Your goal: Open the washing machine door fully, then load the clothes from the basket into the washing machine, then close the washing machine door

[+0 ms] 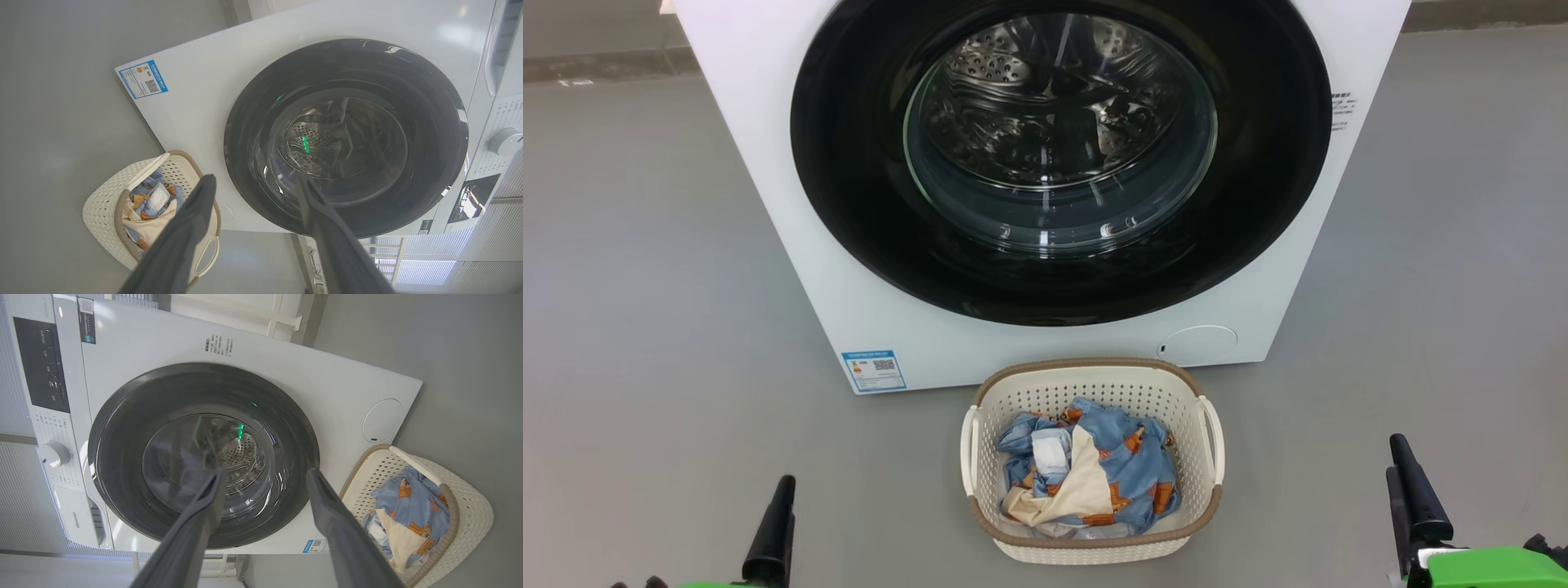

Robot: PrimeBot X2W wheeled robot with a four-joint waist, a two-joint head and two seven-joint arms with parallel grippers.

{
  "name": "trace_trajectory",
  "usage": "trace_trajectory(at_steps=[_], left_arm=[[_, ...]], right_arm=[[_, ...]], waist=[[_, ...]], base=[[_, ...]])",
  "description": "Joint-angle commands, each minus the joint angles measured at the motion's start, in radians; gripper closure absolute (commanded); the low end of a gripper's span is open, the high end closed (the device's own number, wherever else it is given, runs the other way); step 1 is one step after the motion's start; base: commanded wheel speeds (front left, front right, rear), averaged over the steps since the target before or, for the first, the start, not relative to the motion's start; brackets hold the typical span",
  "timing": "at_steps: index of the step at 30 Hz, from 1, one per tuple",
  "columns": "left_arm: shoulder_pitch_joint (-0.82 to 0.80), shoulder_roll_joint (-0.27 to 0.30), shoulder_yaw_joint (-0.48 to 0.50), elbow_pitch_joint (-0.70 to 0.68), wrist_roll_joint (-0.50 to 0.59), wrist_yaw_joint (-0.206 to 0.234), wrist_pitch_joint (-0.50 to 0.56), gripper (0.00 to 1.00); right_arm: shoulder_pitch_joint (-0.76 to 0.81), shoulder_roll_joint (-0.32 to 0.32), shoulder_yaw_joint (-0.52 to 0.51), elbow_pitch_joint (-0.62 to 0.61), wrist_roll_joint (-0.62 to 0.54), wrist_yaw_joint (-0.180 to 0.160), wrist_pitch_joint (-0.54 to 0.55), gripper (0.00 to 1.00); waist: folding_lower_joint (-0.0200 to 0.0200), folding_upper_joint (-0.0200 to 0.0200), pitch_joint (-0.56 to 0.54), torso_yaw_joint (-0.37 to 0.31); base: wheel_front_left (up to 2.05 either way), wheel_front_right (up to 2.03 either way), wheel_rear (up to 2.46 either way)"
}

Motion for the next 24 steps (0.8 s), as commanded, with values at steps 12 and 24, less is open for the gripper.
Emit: trace_trajectory(at_steps=[12,24], left_arm=[[-0.029,0.018,-0.007,-0.055,0.174,-0.002,-0.042,0.00],[-0.025,0.020,-0.037,-0.075,0.351,-0.003,-0.077,0.00]], right_arm=[[-0.004,-0.011,0.000,-0.070,-0.197,0.004,-0.043,0.00],[0.011,-0.013,0.005,-0.100,-0.391,0.005,-0.078,0.00]], waist=[[-0.0001,0.0000,0.003,0.002],[-0.0001,0.0000,0.002,0.004]], base=[[0.00,0.00,0.00],[0.00,0.00,0.00]])
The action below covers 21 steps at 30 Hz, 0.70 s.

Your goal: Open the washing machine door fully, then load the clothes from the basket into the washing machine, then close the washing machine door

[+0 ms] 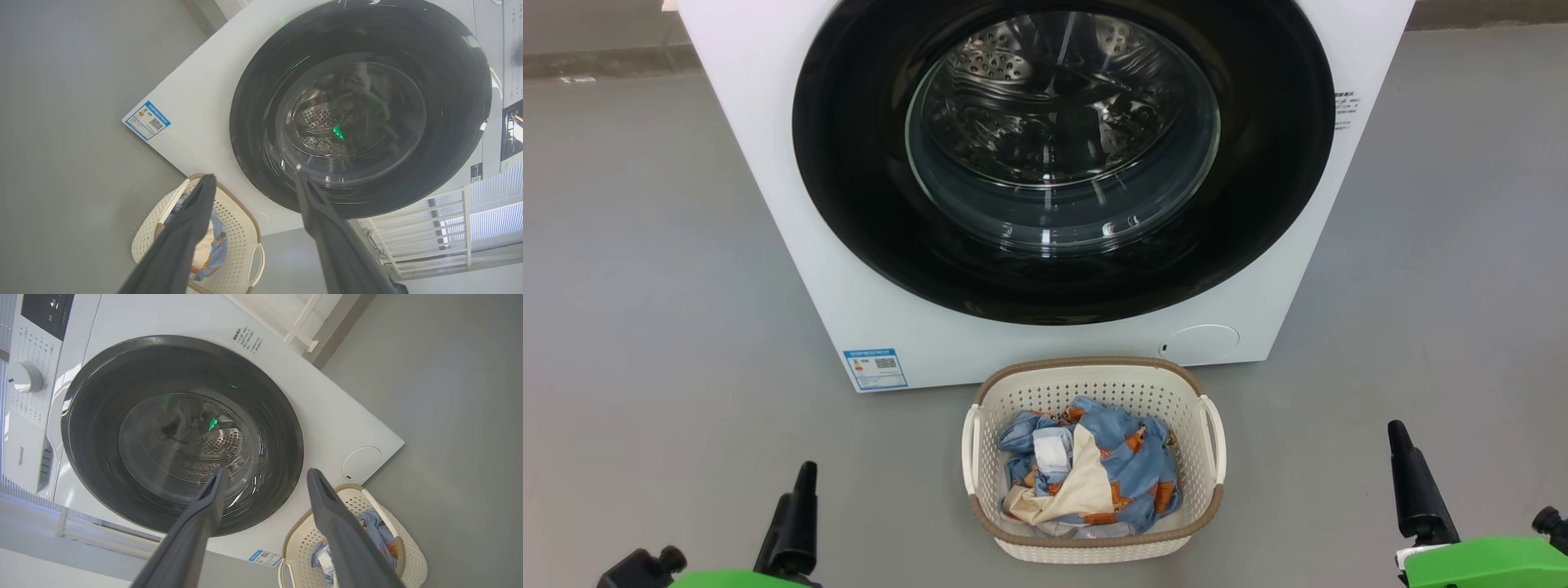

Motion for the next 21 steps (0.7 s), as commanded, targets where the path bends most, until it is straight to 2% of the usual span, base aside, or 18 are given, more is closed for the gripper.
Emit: trace_trajectory(at_steps=[1,21], left_arm=[[-0.025,0.016,0.011,-0.032,0.023,-0.002,-0.013,0.00],[-0.021,0.021,-0.035,-0.072,0.324,-0.003,-0.072,0.00]], right_arm=[[-0.001,-0.011,0.009,-0.034,-0.025,0.005,-0.011,0.00],[0.023,-0.015,0.014,-0.055,-0.392,0.007,-0.069,0.00]], waist=[[-0.0001,0.0000,0.000,0.000],[-0.0001,0.0000,0.006,0.004]], base=[[0.00,0.00,0.00],[0.00,0.00,0.00]])
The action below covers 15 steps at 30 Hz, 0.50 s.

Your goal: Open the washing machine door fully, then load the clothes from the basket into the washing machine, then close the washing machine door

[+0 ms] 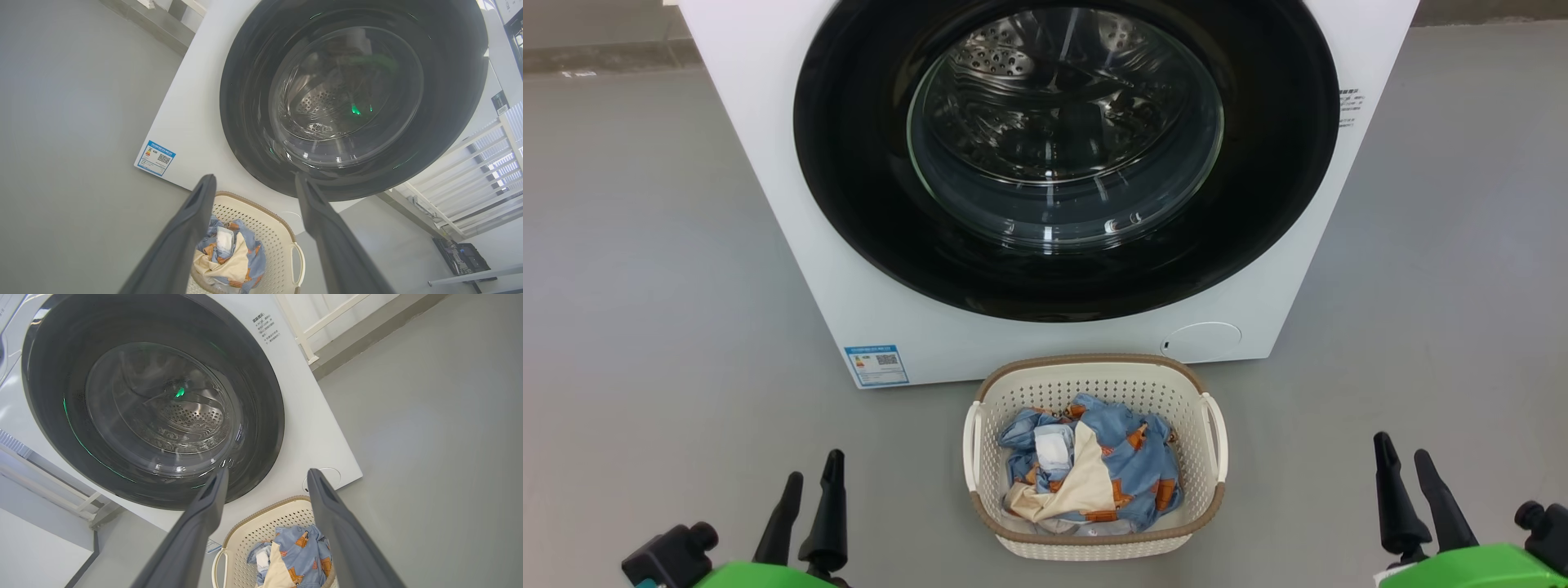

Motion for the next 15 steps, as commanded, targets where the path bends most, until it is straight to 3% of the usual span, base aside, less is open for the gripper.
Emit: trace_trajectory(at_steps=[1,15], left_arm=[[-0.021,0.017,0.013,-0.036,0.044,-0.003,-0.016,0.00],[-0.022,0.025,-0.013,-0.068,0.238,-0.003,-0.057,0.00]], right_arm=[[0.002,-0.012,0.013,-0.029,-0.050,0.007,-0.016,0.00],[0.011,-0.015,-0.002,-0.021,-0.289,0.008,-0.057,0.00]], waist=[[0.0000,0.0000,0.000,0.000],[0.0000,0.0000,0.007,0.005]], base=[[0.00,0.00,0.00],[0.00,0.00,0.00]])
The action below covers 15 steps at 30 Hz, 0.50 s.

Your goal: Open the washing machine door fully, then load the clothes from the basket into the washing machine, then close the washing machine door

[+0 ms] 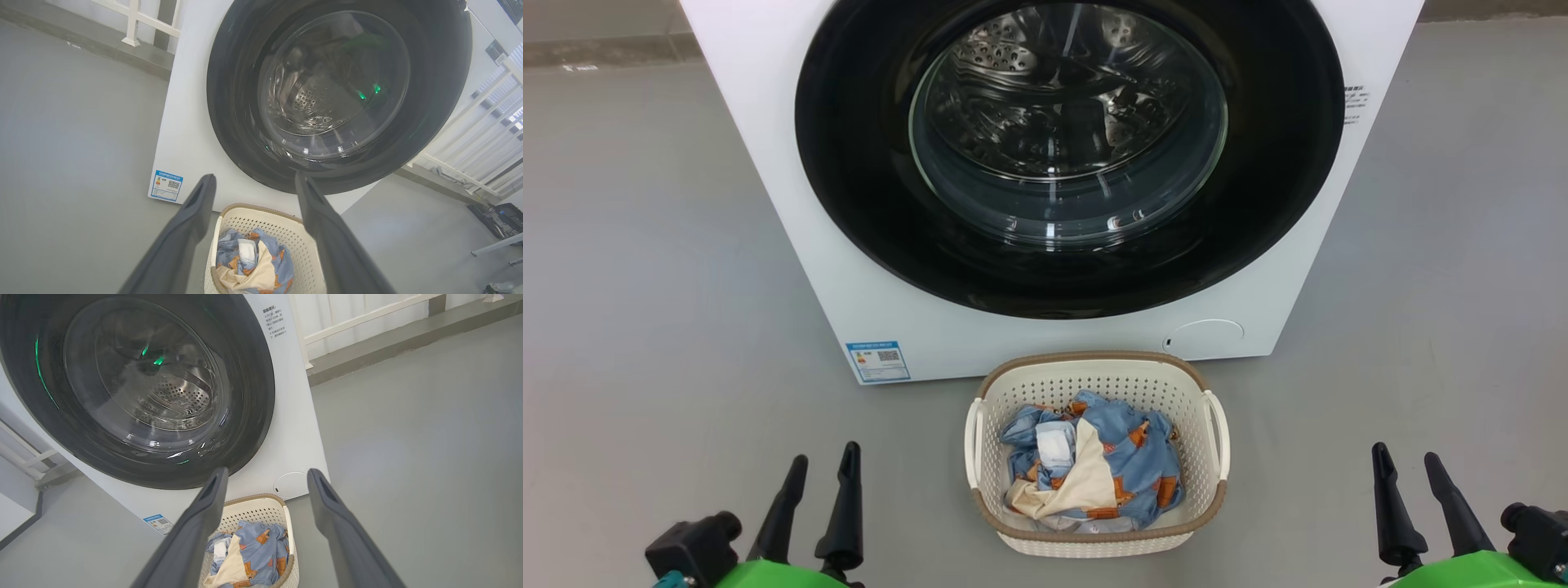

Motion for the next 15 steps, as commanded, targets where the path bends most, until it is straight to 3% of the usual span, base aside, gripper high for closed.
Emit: trace_trajectory(at_steps=[1,15], left_arm=[[-0.024,0.015,0.017,-0.037,0.048,-0.002,-0.017,0.00],[-0.018,0.033,-0.012,-0.065,0.232,-0.002,-0.055,0.00]], right_arm=[[-0.006,-0.014,0.014,-0.027,-0.045,0.008,-0.015,0.00],[0.001,-0.015,0.012,-0.049,-0.208,0.009,-0.054,0.00]], waist=[[0.0000,-0.0001,0.001,0.001],[0.0000,-0.0001,0.006,0.003]], base=[[0.00,0.00,0.00],[0.00,0.00,0.00]])
